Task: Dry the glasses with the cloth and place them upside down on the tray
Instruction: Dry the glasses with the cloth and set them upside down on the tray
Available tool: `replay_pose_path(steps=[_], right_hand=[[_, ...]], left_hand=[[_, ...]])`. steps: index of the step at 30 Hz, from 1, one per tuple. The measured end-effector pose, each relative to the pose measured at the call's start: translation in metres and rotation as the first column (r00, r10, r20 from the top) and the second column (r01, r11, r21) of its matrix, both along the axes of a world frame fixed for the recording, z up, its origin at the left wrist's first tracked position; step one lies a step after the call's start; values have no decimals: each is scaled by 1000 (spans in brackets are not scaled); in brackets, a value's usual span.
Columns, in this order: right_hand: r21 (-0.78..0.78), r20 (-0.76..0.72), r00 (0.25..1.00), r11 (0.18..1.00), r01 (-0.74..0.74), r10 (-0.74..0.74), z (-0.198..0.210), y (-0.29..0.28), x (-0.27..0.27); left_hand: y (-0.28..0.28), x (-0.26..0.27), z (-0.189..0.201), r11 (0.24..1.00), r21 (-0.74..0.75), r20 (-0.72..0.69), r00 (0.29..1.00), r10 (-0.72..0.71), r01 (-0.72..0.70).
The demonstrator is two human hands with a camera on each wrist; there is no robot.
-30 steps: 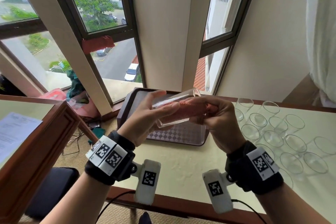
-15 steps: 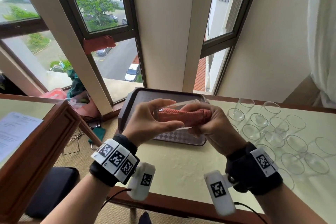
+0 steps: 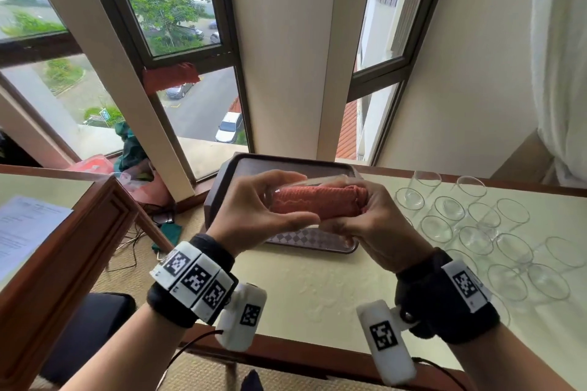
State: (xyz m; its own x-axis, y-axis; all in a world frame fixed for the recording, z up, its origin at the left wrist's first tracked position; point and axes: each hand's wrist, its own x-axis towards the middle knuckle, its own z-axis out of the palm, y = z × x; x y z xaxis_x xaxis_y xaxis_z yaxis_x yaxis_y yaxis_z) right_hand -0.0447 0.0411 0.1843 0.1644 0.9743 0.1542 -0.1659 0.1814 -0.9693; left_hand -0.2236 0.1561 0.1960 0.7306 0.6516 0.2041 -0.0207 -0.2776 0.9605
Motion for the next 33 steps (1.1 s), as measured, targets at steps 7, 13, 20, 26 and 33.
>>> replay_pose_path(steps=[7,13,20,26,33], right_hand=[[99,-96,987,985,138,-129,8,4,-6],[140,147,981,985,104,-124,16,5,-5],[116,-9,1000,993,-3,4,21,-2,-8],[135,-42,986,977,164,-160,18,1,-6],[64,96,989,992,105,-111,24,2,-6]], left_hand=[[2,3,5,961,-275,42,999,-23,33],[4,2,9,943,-324,100,994,-48,78],[-5,-5,9,971,237,78,996,-40,21],[-7,0,11,989,-147,107,994,-1,16],[-9,-2,14,991,-137,123,992,14,3]])
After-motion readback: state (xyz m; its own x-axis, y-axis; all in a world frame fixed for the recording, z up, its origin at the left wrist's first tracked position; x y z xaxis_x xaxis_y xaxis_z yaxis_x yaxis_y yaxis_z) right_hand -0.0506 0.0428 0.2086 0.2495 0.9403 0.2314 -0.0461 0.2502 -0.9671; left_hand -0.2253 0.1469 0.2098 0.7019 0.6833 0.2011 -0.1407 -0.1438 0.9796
